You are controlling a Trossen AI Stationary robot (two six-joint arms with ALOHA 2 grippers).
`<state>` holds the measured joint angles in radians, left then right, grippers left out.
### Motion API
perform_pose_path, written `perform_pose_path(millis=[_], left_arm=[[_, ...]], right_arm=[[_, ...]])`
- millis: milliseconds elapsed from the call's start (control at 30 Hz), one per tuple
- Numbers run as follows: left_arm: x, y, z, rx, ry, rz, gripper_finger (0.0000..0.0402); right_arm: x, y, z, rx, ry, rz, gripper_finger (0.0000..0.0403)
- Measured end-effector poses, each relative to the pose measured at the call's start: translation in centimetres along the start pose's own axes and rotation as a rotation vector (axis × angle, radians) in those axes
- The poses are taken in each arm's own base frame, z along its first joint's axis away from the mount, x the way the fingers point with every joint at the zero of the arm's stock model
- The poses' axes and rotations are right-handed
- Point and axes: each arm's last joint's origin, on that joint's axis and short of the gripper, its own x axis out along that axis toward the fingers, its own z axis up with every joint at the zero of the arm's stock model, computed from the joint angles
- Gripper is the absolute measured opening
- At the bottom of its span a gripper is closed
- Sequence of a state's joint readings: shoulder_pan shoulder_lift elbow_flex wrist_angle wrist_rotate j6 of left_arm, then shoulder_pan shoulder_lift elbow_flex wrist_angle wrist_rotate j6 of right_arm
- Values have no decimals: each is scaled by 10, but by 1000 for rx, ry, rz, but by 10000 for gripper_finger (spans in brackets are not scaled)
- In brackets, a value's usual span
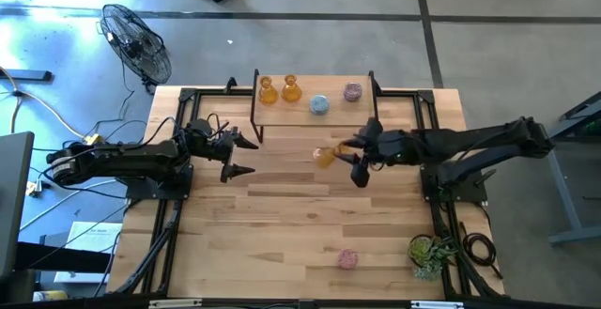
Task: Pick & Place candle stick holders
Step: Put the orange candle holder on the shelf
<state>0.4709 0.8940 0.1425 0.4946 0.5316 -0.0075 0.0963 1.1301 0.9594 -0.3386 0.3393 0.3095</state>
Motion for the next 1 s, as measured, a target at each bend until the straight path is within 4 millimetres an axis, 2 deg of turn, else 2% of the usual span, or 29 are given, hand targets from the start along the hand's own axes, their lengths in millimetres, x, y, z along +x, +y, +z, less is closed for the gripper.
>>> perform_pose_path(millis=[133,233,433,800,1000], left_arm=[[0,0,0,1,0,0,399],[0,0,0,-3,0,3,399],[0,0,0,-118,-2,-1,399],[0,0,8,-182,-71,-16,399],[0,-5,28,-225,-112,-223,399]], right_arm=[[-12,3,24,-38,-57,7,157],[-16,3,31,-51,-76,1,157],[-13,2,27,-65,-54,-16,157],[-3,4,24,-74,-26,-24,157],[4,4,26,-106,-50,-33,157]])
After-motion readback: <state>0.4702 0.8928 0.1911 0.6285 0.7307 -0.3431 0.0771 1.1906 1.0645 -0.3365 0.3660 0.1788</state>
